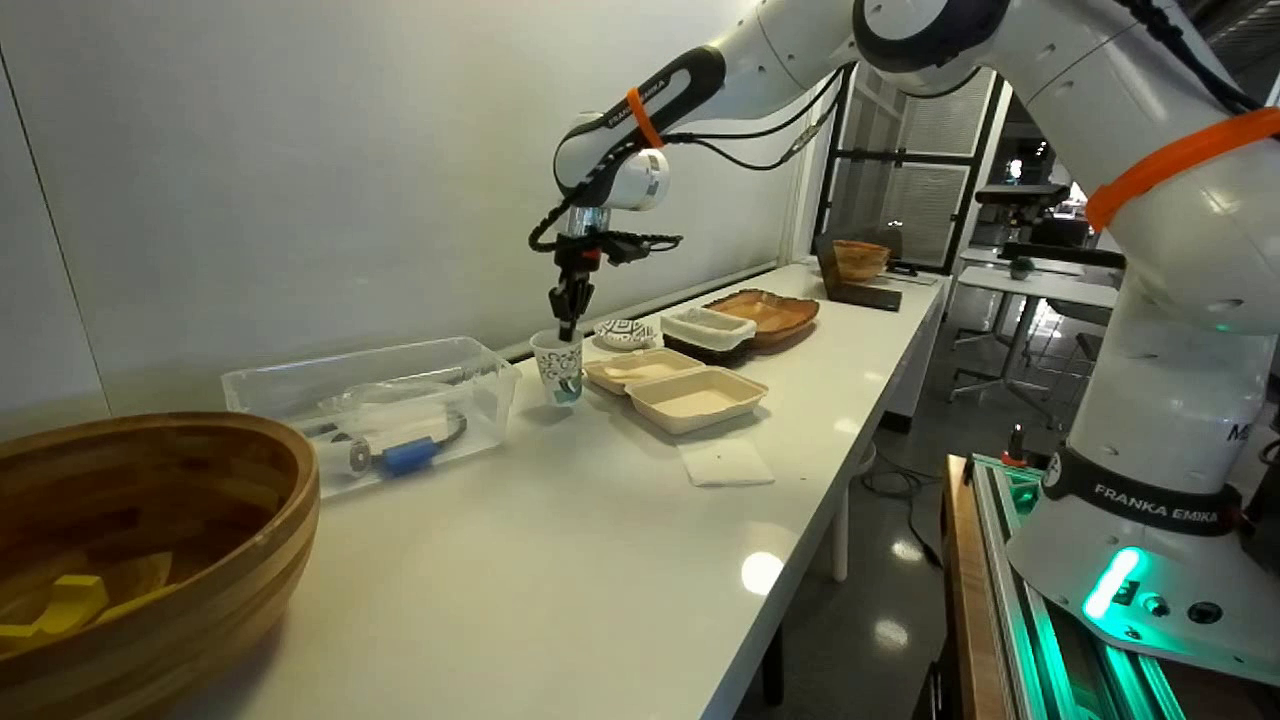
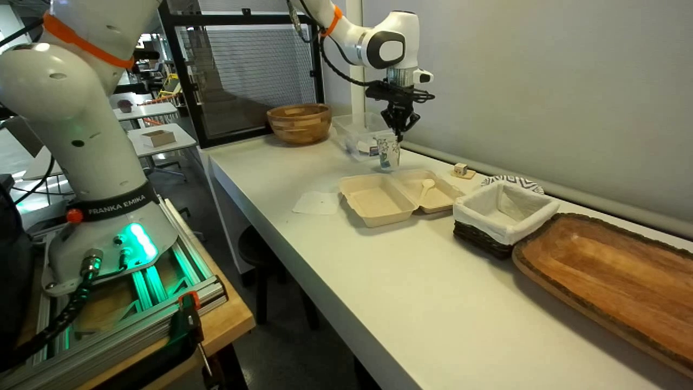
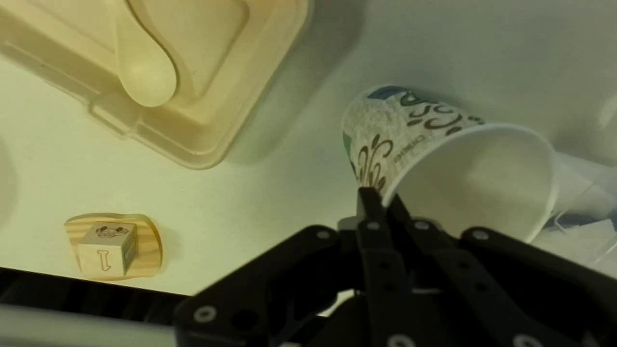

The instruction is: Pour the contents in the coffee cup into the black and white bowl.

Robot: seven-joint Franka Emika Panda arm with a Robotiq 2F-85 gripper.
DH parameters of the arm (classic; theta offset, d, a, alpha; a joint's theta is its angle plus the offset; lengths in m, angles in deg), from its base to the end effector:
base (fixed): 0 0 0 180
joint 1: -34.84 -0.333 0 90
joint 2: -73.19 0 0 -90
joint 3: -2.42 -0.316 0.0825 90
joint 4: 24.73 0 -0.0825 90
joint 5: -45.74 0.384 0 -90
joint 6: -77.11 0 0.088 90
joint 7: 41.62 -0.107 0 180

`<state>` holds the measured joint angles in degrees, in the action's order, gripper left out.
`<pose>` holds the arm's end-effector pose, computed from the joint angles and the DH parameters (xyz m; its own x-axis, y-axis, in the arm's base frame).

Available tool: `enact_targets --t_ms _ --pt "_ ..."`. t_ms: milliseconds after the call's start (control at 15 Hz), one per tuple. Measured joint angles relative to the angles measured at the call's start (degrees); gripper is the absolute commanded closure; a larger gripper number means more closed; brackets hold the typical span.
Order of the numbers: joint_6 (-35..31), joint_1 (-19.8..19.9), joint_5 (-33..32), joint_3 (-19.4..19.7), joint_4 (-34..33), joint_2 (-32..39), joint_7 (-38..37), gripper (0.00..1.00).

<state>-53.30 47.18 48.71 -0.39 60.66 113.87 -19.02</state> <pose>0.7126 -0.1247 0.2600 0.9790 0.1792 0.0971 0.1837 -0.9822 -0.0395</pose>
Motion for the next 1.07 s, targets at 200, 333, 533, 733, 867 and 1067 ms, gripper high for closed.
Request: enact_targets --t_ms 200,333,533,733,867,1067 --pt "0.76 0.14 -0.01 -0.35 -0.82 0.58 2.71 0.41" --pt "3.62 0.13 -0.06 -0.45 -0.96 -1.23 3.67 0.27" --pt "9.21 0.14 -0.06 -0.30 -0.72 -6.33 3.95 0.04" --pt "12.86 0.10 -0.21 0.72 -0.11 -11.16 3.65 0.00" --pt "13.66 0.09 -0.26 1.58 0.69 -13.41 3.55 0.00" --pt "13.66 0.06 -0.23 1.87 0.61 -13.85 3.56 0.00"
